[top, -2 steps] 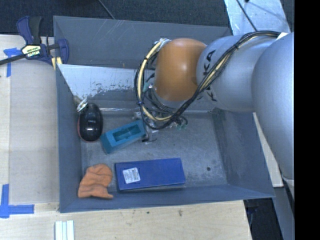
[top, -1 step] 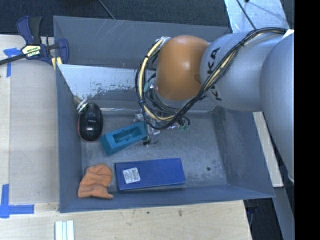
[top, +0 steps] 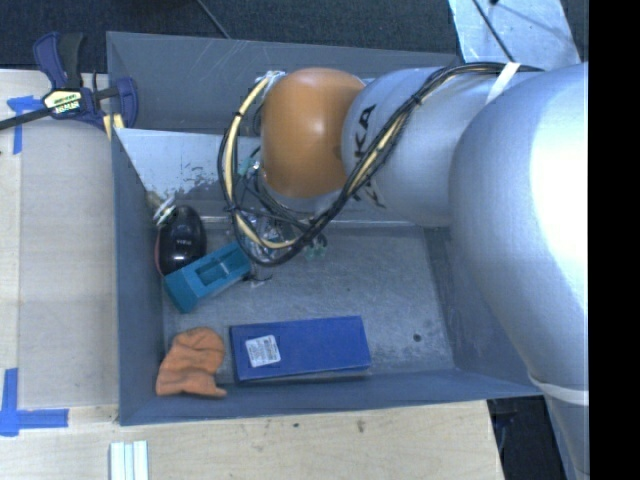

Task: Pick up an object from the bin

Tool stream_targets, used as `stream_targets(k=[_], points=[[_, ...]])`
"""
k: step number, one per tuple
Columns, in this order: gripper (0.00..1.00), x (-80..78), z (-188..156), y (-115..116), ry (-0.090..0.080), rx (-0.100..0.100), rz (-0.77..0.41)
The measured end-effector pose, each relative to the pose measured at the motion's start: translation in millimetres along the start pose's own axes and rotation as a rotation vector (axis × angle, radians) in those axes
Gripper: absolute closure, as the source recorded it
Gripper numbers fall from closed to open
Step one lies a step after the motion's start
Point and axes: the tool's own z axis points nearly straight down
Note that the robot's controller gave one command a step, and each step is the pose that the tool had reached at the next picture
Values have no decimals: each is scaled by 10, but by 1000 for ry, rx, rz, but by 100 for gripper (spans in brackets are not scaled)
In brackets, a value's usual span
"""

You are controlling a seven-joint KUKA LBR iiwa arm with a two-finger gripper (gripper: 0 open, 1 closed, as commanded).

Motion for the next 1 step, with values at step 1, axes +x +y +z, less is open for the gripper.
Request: stream_targets(k=[1], points=[[100, 418, 229, -100, 2, -6, -8]])
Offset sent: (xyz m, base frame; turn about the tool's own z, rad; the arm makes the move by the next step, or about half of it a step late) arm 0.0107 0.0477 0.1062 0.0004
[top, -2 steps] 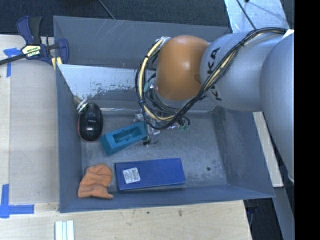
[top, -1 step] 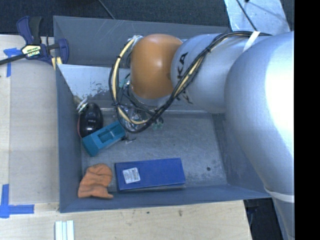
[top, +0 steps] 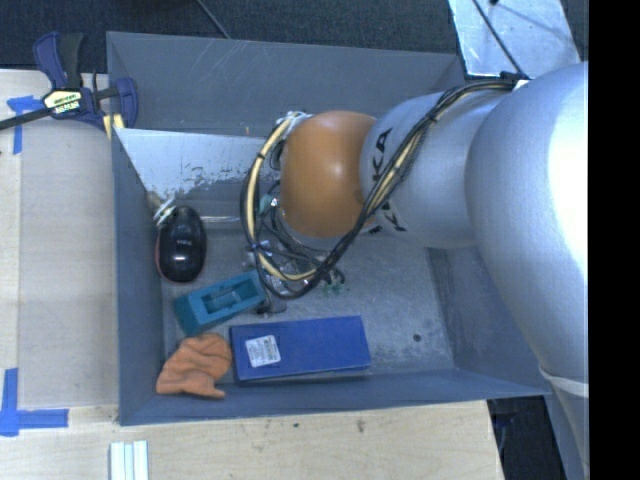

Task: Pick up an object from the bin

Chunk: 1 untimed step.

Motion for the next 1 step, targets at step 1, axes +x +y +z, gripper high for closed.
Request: stream_targets(k=[1], points=[[100, -147, -458, 20, 8, 7, 12]])
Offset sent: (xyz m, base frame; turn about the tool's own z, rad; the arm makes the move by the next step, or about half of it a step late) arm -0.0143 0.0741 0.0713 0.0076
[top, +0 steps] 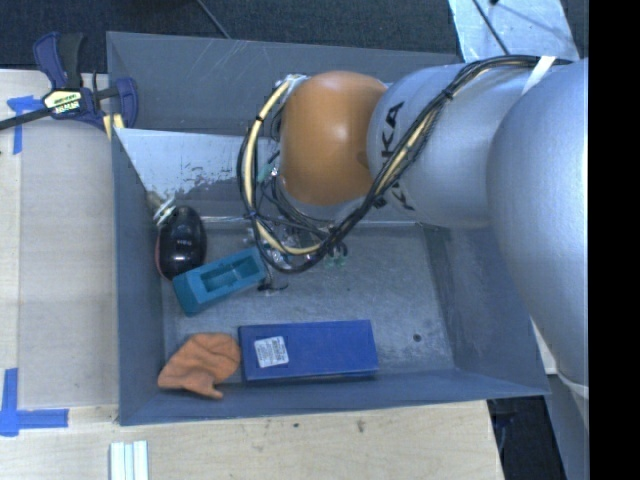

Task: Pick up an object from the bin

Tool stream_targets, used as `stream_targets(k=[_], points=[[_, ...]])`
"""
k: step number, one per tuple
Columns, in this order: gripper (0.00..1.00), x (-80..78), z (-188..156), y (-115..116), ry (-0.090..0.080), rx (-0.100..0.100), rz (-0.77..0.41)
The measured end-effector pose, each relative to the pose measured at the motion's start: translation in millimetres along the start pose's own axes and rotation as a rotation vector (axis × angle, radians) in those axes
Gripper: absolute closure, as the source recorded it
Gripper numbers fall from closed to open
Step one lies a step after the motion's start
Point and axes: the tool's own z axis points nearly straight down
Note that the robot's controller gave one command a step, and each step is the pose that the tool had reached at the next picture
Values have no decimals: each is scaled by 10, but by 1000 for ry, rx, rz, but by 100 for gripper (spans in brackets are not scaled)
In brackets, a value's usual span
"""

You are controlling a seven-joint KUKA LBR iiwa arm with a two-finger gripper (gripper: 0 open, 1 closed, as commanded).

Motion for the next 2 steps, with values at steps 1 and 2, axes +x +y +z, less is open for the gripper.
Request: stream_targets(k=[1, 2], points=[[100, 37, -259, 592, -13, -1, -1], [100, 297, -734, 430, -1, -5, -20]])
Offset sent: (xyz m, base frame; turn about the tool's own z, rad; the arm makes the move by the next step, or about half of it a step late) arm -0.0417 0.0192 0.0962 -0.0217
